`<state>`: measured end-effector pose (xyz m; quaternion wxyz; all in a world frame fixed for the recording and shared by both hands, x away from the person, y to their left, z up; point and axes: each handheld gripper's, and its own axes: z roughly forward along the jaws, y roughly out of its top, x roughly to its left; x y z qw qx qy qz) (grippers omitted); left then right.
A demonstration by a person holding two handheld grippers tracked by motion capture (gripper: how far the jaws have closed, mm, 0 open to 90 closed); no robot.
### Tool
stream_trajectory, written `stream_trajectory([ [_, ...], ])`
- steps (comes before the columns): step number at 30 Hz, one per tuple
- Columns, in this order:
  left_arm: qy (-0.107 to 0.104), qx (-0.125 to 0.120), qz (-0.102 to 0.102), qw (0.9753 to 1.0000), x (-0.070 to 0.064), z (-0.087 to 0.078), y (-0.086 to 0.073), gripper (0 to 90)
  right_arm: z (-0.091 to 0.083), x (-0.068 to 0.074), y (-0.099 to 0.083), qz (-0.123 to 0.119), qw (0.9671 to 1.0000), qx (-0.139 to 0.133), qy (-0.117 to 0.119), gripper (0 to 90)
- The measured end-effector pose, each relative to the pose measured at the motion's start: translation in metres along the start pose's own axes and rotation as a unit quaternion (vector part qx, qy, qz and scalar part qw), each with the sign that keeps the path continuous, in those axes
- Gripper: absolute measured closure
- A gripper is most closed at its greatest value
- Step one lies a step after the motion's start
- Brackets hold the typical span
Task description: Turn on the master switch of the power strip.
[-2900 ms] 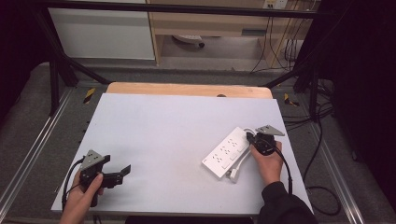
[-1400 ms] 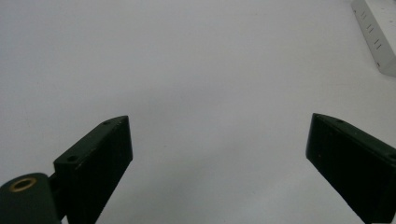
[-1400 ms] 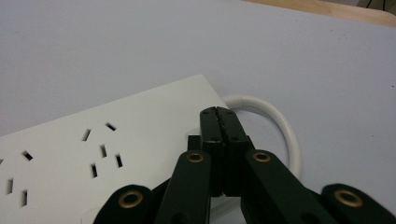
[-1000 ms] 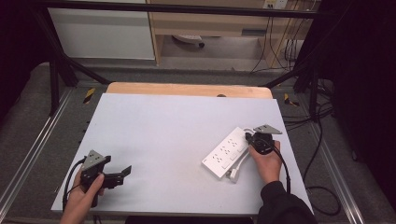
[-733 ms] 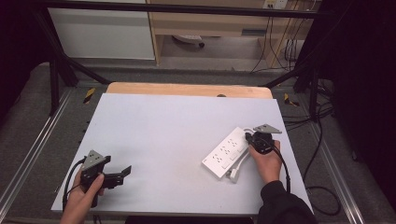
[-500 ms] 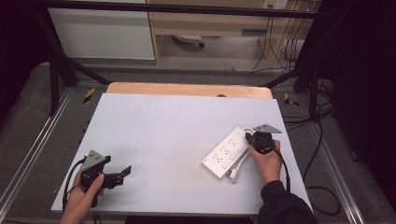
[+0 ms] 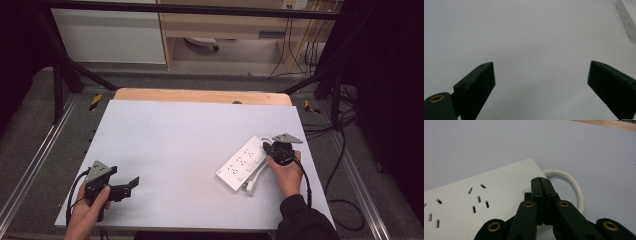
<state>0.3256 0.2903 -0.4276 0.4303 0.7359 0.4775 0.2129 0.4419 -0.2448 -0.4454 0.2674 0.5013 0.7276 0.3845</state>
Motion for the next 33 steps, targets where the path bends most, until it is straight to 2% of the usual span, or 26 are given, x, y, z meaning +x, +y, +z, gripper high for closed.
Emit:
stream_trajectory([
  [19, 0.002, 0.001, -0.005, 1.0, 0.0015, 0.0005, -0.0003, 7.5, 0.0004, -0.0037, -0.0008, 0.015, 0.9997, -0.017, 0.01, 90.0],
  [24, 0.002, 0.0, -0.006, 1.0, 0.0017, 0.0004, -0.0002, 7.5, -0.0011, -0.0057, -0.0026, 0.033, 0.9989, -0.027, 0.018, 90.0],
  [33, 0.002, 0.0, -0.006, 1.0, 0.0019, 0.0003, -0.0002, 7.5, -0.0068, -0.0044, -0.0002, 0.026, 0.9987, -0.04, 0.016, 90.0],
])
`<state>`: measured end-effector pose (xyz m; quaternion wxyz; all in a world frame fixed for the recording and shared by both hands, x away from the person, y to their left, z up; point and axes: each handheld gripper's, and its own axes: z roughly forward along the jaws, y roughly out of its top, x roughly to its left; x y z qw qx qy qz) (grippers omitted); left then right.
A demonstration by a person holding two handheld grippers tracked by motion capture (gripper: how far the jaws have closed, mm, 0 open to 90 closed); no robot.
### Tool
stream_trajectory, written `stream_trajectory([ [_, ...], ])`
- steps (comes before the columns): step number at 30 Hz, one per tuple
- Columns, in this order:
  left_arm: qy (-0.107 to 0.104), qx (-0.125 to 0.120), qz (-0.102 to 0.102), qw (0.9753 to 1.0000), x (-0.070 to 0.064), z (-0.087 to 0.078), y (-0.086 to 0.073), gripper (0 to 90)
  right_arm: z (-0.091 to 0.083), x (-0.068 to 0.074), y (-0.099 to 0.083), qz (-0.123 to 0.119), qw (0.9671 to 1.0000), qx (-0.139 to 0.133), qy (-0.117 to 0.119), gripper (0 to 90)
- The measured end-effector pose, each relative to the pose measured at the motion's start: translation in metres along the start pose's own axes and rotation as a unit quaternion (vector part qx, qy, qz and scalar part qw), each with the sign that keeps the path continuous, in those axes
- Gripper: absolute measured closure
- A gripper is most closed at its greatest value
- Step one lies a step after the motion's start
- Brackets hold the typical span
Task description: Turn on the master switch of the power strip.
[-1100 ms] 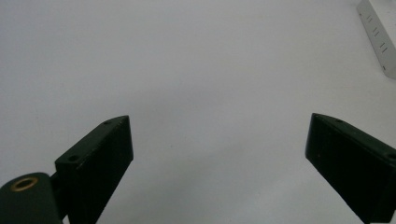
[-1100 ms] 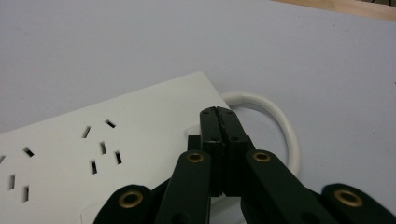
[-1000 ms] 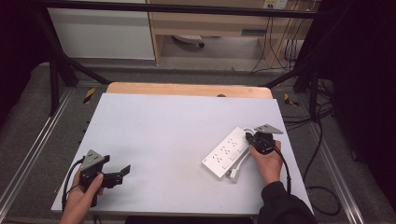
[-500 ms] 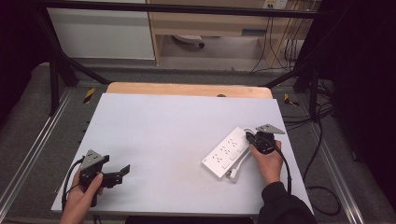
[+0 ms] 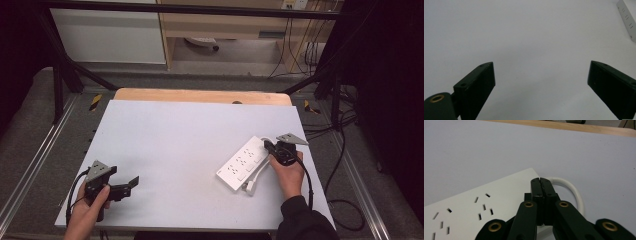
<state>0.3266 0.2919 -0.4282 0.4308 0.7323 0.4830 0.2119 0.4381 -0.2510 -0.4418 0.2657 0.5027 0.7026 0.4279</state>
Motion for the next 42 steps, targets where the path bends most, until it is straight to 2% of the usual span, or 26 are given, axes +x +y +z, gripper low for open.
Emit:
stream_trajectory([
  [6, 0.0, 0.0, 0.0, 1.0, 0.0, 0.0, 0.0, 7.5, -0.005, 0.002, 0.003, 0.001, 1.0, -0.005, 0.008, 90.0],
  [27, 0.002, 0.002, 0.0, 1.0, 0.0, 0.0, 0.0, 7.4, -0.012, 0.013, 0.01, -0.001, 0.9993, -0.013, 0.035, 74.0],
  [32, 0.003, 0.003, 0.0, 1.0, 0.0, 0.0, 0.0, 7.4, -0.015, 0.014, 0.011, -0.002, 0.9992, -0.024, 0.034, 65.5],
  [37, 0.002, 0.002, -0.001, 1.0, 0.0, 0.0, 0.0, 7.4, -0.018, 0.015, 0.016, 0.01, 0.9991, -0.025, 0.034, 47.3],
  [42, 0.002, 0.002, -0.001, 1.0, 0.0, 0.0, 0.0, 7.4, -0.024, 0.017, 0.022, 0.023, 0.9986, -0.029, 0.037, 38.0],
])
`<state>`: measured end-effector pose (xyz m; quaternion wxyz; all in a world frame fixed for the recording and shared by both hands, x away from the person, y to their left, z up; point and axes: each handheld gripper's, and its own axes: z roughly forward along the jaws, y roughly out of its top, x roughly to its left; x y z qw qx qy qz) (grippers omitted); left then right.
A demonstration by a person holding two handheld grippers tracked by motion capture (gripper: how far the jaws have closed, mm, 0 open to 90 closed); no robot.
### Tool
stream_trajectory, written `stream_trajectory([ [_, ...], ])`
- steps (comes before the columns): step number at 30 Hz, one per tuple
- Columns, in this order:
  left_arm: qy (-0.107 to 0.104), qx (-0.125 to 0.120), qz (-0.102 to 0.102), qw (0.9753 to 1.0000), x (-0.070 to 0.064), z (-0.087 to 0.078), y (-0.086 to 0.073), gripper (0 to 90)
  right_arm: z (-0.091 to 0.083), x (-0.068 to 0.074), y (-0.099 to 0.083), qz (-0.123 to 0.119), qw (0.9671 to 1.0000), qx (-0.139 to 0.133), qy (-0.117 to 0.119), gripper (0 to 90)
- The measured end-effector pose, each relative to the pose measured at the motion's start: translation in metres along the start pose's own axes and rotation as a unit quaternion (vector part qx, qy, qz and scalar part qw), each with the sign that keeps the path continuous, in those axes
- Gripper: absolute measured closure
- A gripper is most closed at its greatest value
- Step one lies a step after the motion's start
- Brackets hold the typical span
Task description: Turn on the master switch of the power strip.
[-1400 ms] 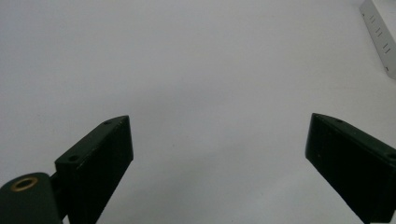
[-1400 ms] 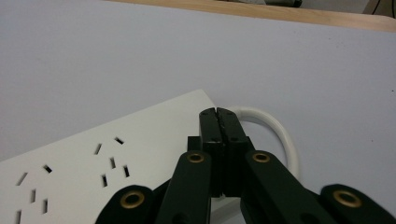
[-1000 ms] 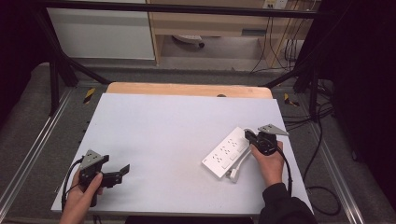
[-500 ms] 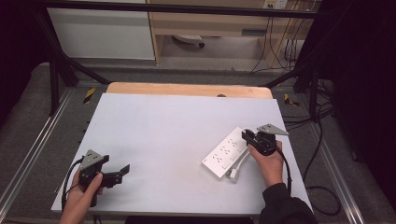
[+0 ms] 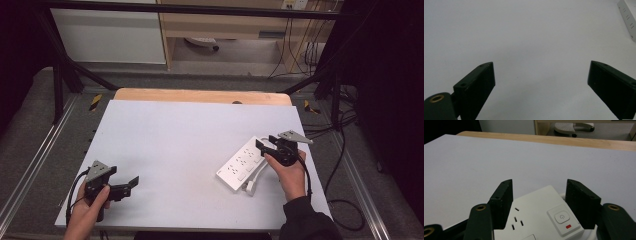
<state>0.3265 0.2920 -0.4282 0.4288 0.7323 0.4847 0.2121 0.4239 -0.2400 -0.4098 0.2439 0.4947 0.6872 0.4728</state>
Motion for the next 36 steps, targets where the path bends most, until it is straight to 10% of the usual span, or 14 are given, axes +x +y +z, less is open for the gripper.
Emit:
stream_trajectory([
  [16, -0.002, -0.002, 0.002, 1.0, 0.0, -0.001, 0.0, 7.4, -0.009, 0.002, 0.01, 0.005, 1.0, -0.002, -0.002, 6.3],
  [36, -0.003, -0.006, 0.001, 1.0, -0.001, -0.002, 0.001, 7.4, -0.037, -0.002, 0.008, -0.008, 0.9997, -0.021, 0.007, 3.8],
])
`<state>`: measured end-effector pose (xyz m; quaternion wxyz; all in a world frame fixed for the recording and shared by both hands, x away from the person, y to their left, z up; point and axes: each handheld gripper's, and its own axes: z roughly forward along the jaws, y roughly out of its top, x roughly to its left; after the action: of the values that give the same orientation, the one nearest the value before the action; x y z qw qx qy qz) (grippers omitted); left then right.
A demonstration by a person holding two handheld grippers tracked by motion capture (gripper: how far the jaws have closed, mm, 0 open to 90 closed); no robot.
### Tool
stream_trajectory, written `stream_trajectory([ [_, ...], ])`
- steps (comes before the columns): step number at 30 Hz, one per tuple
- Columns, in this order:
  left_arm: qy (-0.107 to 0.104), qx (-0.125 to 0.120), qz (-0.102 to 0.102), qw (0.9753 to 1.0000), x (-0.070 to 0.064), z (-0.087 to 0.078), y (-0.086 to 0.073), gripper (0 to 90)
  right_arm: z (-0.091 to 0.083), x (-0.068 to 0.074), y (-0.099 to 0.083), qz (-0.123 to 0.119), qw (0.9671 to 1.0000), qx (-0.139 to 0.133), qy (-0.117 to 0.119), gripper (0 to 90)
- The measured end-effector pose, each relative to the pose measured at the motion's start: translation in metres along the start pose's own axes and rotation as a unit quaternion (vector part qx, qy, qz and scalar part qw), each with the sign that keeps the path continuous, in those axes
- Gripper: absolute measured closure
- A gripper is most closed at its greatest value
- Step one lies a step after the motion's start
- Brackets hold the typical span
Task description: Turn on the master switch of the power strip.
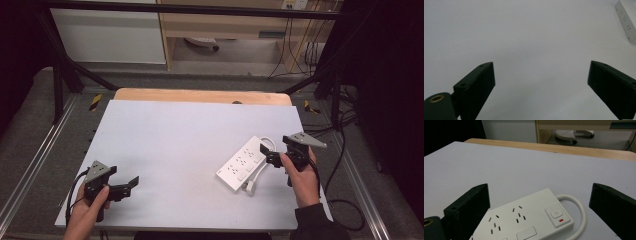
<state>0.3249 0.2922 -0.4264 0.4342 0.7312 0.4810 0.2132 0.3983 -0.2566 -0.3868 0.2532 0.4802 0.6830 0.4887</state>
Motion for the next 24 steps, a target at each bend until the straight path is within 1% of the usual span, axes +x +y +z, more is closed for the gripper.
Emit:
stream_trajectory([
  [4, 0.0, -0.001, 0.0, 1.0, 0.0, 0.0, 0.0, 7.4, -0.011, -0.002, -0.003, -0.006, 0.9999, -0.008, -0.002, 4.3],
  [13, -0.003, -0.004, -0.004, 1.0, -0.001, -0.001, 0.0, 7.4, -0.029, -0.008, -0.016, -0.015, 0.9998, -0.011, -0.005, 4.9],
  [16, -0.003, -0.005, -0.004, 1.0, 0.0, -0.002, 0.0, 7.4, -0.035, -0.011, -0.022, -0.016, 0.9997, -0.015, -0.006, 4.9],
  [21, -0.005, -0.006, -0.008, 0.9999, -0.001, -0.002, 0.0, 7.4, -0.043, -0.016, -0.035, -0.029, 0.9994, -0.017, -0.007, 4.7],
  [24, -0.005, -0.007, -0.008, 0.9999, -0.001, -0.003, 0.0, 7.4, -0.045, -0.019, -0.046, -0.039, 0.9992, -0.006, -0.008, 4.4],
])
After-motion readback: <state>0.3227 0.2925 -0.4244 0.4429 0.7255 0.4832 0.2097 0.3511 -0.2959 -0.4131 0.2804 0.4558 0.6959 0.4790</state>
